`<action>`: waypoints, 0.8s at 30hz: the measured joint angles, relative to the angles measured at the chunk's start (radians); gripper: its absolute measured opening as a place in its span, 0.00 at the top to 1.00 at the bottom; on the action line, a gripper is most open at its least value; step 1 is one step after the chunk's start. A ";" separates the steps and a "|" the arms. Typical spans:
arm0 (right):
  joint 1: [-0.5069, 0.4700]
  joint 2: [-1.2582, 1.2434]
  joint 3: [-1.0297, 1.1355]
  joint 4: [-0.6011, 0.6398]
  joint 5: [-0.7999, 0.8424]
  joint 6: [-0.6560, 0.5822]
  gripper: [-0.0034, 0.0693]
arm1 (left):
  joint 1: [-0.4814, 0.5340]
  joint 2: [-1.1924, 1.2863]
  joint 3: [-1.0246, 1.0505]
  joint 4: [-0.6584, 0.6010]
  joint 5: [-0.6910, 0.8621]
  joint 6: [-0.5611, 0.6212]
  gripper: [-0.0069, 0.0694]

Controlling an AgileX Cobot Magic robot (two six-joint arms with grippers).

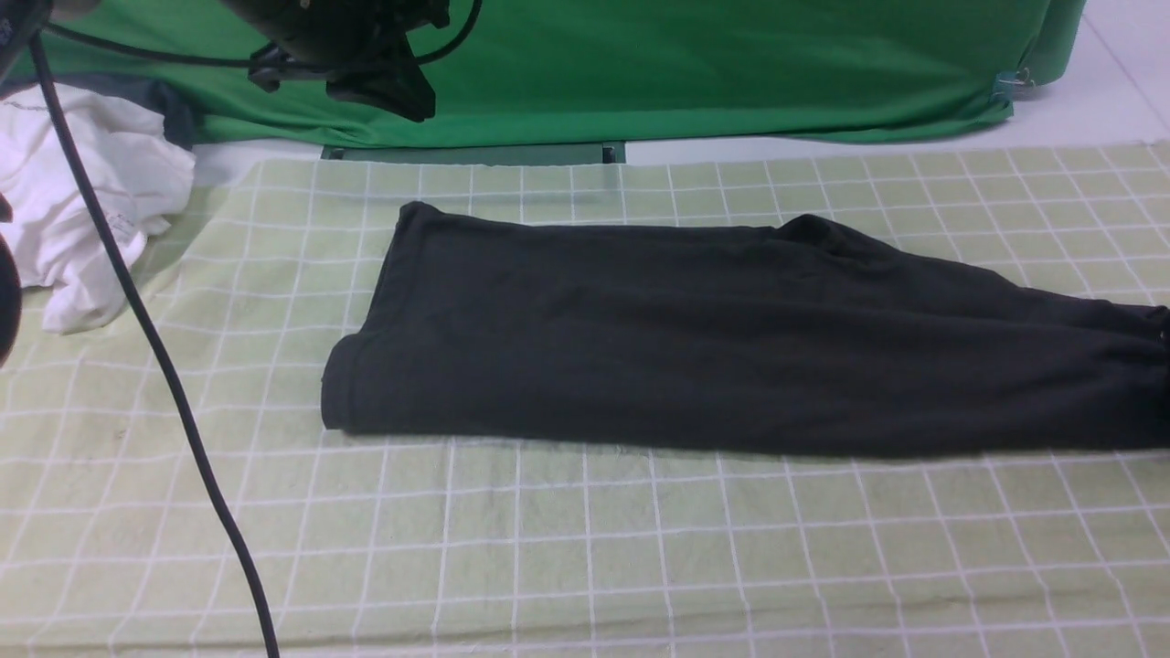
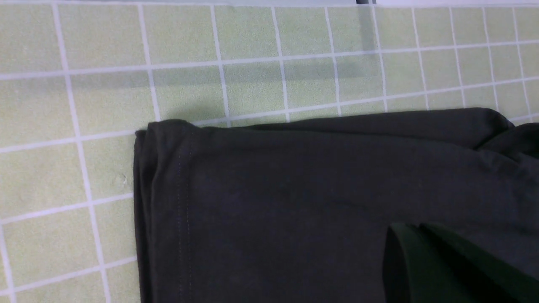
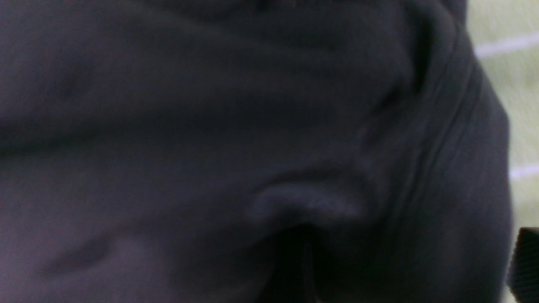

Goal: Fold a long-sleeved shirt over a green coffee tablecloth.
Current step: 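Pull the folded dark garment lengthwise by its ends to straighten it flat on the table, then fold the right end of the dark garment over onto its left end with the right gripper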

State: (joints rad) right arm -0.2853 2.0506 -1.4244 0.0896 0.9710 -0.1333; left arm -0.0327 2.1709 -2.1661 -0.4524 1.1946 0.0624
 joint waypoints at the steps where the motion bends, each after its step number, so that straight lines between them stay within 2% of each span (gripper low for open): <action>1: 0.000 0.008 0.000 0.006 -0.005 -0.003 0.15 | 0.000 0.000 0.000 0.000 0.000 0.000 0.89; 5: -0.002 0.013 -0.001 0.062 -0.011 -0.067 0.36 | 0.000 0.000 0.000 0.000 0.001 0.001 0.89; 6: -0.005 0.013 -0.001 0.093 -0.022 -0.123 0.52 | 0.000 0.000 -0.001 -0.002 0.006 0.001 0.89; 8: -0.008 0.013 -0.003 0.103 -0.027 -0.166 0.76 | 0.000 0.000 -0.002 -0.012 0.016 0.002 0.89; 11: -0.014 0.013 -0.008 0.091 -0.022 -0.177 0.87 | 0.000 -0.007 -0.002 -0.020 0.023 0.003 0.89; 13: -0.023 0.005 -0.012 0.061 -0.012 -0.174 0.91 | 0.000 -0.020 -0.002 -0.019 0.025 0.003 0.89; 20: -0.104 -0.110 -0.013 0.036 0.006 -0.107 0.92 | 0.001 -0.110 0.012 0.005 0.025 0.004 0.89; 24: -0.178 -0.197 -0.088 -0.013 0.044 -0.085 0.92 | 0.001 -0.208 0.113 0.033 0.026 0.028 0.89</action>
State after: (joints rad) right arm -0.4632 1.8536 -1.5119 0.0764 1.0153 -0.2179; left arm -0.0318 1.9631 -2.0533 -0.4194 1.2201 0.0900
